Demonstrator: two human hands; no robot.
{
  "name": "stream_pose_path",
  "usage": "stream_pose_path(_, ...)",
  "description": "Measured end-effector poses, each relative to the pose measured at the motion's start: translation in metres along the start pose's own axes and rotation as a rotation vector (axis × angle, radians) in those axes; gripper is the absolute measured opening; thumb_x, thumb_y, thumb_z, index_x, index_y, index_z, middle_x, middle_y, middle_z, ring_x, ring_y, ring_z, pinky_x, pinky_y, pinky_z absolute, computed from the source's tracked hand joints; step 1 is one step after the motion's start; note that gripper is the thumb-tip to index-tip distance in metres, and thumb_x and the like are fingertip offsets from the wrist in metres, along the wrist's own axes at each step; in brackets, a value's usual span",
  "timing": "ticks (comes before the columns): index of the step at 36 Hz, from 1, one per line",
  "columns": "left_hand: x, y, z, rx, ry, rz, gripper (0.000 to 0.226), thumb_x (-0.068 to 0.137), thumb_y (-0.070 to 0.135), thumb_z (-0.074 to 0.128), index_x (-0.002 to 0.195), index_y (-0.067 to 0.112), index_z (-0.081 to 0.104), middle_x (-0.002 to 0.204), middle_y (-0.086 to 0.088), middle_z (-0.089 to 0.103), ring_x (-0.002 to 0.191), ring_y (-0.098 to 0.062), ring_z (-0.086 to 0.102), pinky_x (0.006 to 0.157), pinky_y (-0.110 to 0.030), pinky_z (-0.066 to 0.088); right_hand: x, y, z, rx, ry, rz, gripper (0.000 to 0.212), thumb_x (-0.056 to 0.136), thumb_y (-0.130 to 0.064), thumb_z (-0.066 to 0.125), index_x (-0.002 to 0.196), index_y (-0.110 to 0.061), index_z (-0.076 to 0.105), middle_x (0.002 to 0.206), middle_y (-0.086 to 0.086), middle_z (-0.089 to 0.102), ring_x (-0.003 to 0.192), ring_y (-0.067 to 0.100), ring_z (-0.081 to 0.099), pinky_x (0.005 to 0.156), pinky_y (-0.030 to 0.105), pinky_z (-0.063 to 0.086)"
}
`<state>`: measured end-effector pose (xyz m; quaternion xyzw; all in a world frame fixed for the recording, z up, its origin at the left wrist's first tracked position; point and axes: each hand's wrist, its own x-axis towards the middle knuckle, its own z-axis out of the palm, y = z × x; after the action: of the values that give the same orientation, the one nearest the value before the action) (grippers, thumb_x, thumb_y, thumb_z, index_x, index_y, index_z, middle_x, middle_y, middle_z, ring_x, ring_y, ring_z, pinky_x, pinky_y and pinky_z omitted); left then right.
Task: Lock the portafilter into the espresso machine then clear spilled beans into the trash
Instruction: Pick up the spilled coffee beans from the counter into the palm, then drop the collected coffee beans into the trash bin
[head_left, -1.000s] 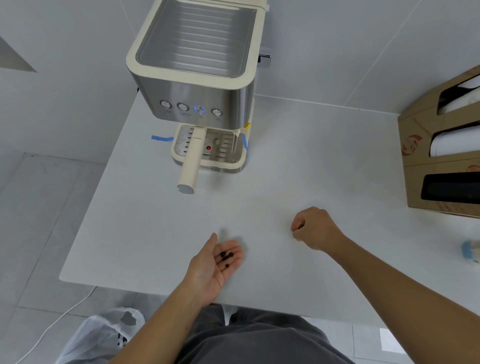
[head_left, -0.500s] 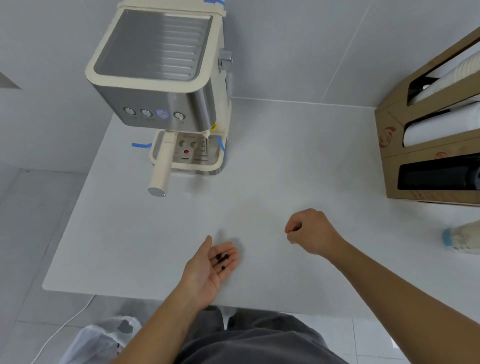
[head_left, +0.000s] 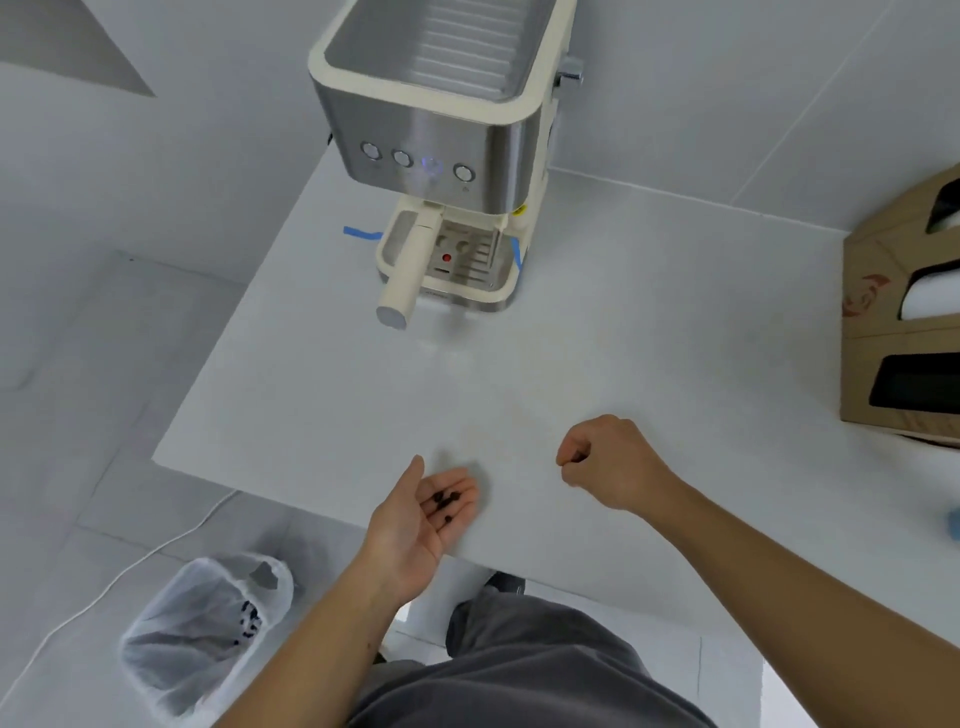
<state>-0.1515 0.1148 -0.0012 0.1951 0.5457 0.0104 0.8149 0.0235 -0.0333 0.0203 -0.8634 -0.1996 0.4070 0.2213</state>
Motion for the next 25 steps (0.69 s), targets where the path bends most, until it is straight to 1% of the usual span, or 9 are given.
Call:
stream_pose_path(4,-0.013,0.006,-0.036,-0.097,0.0,0.018,0.052,0.1,0.039,0.047,0.108,-0.008,0.067,0.112,-0.022,0.068,0.107,-0.029,0.065,0.076,-0.034,0.061,-0.004,-0.027,0.025,-0.078,-0.04,-0.059,0.017,0.077,-0.002,0.065,0.074,-0.019,0.068,0.075,-0.008,0.065,0.066,0.01,0.061,0.052,0.014,0.044)
stream_pose_path(7,-0.021,0.01,-0.068,-0.15,0.016,0.03,0.052,0.099,0.039,0.048,0.108,-0.008,0.068,0.112,-0.022,0.069,0.105,-0.029,0.067,0.073,-0.033,0.062,-0.008,-0.049,0.044,-0.114,-0.056,-0.094,0.015,0.077,-0.002,0.065,0.078,-0.017,0.07,0.079,-0.004,0.067,0.067,0.011,0.061,0.052,0.015,0.045)
stream_pose_path(9,-0.027,0.011,-0.088,-0.172,0.032,0.037,0.051,0.099,0.039,0.048,0.109,-0.008,0.067,0.113,-0.022,0.069,0.105,-0.029,0.067,0.073,-0.033,0.062,-0.011,-0.062,0.057,-0.138,-0.057,-0.112,0.014,0.077,-0.002,0.065,0.08,-0.015,0.071,0.08,-0.004,0.067,0.068,0.013,0.063,0.054,0.017,0.049)
stream_pose_path(11,-0.033,0.011,-0.107,-0.194,0.041,0.042,0.051,0.1,0.038,0.046,0.11,-0.008,0.066,0.114,-0.023,0.068,0.106,-0.029,0.066,0.077,-0.034,0.061,-0.016,-0.075,0.069,-0.168,-0.062,-0.133,0.014,0.077,-0.003,0.065,0.081,-0.015,0.072,0.08,-0.005,0.067,0.07,0.013,0.064,0.057,0.019,0.052)
stream_pose_path(14,-0.047,0.015,-0.144,-0.227,0.041,0.053,0.051,0.1,0.037,0.046,0.11,-0.008,0.065,0.116,-0.023,0.067,0.107,-0.029,0.066,0.084,-0.036,0.059,-0.026,-0.101,0.096,-0.204,-0.071,-0.16,0.014,0.077,-0.004,0.065,0.083,-0.014,0.073,0.079,-0.007,0.067,0.068,0.009,0.062,0.058,0.015,0.05)
stream_pose_path(17,-0.059,0.02,-0.176,-0.267,0.047,0.061,0.051,0.101,0.037,0.045,0.11,-0.009,0.065,0.116,-0.024,0.067,0.11,-0.03,0.064,0.09,-0.037,0.053,-0.035,-0.125,0.121,-0.234,-0.082,-0.189,0.015,0.076,-0.004,0.063,0.08,-0.015,0.072,0.077,-0.007,0.067,0.071,0.012,0.064,0.059,0.014,0.05)
stream_pose_path(20,-0.07,0.026,-0.211,-0.289,0.058,0.082,0.051,0.101,0.038,0.044,0.11,-0.008,0.066,0.114,-0.024,0.068,0.109,-0.03,0.065,0.09,-0.038,0.053,-0.044,-0.149,0.15,-0.239,-0.107,-0.213,0.014,0.075,-0.003,0.062,0.079,-0.012,0.072,0.073,-0.005,0.068,0.063,0.015,0.063,0.051,0.019,0.05)
stream_pose_path(22,-0.078,0.029,-0.239,-0.312,0.073,0.096,0.051,0.101,0.038,0.045,0.11,-0.008,0.066,0.113,-0.023,0.069,0.107,-0.03,0.066,0.088,-0.037,0.054,-0.05,-0.168,0.174,-0.244,-0.123,-0.233,0.014,0.076,-0.002,0.063,0.082,-0.009,0.073,0.072,-0.005,0.066,0.058,0.012,0.059,0.045,0.017,0.045)
stream_pose_path(25,-0.088,0.034,-0.278,-0.351,0.095,0.116,0.051,0.101,0.037,0.044,0.109,-0.008,0.066,0.112,-0.023,0.069,0.107,-0.03,0.066,0.088,-0.037,0.053,-0.058,-0.192,0.207,-0.277,-0.145,-0.279,0.015,0.077,-0.001,0.063,0.085,-0.007,0.074,0.07,-0.011,0.063,0.059,0.008,0.058,0.047,0.013,0.043)
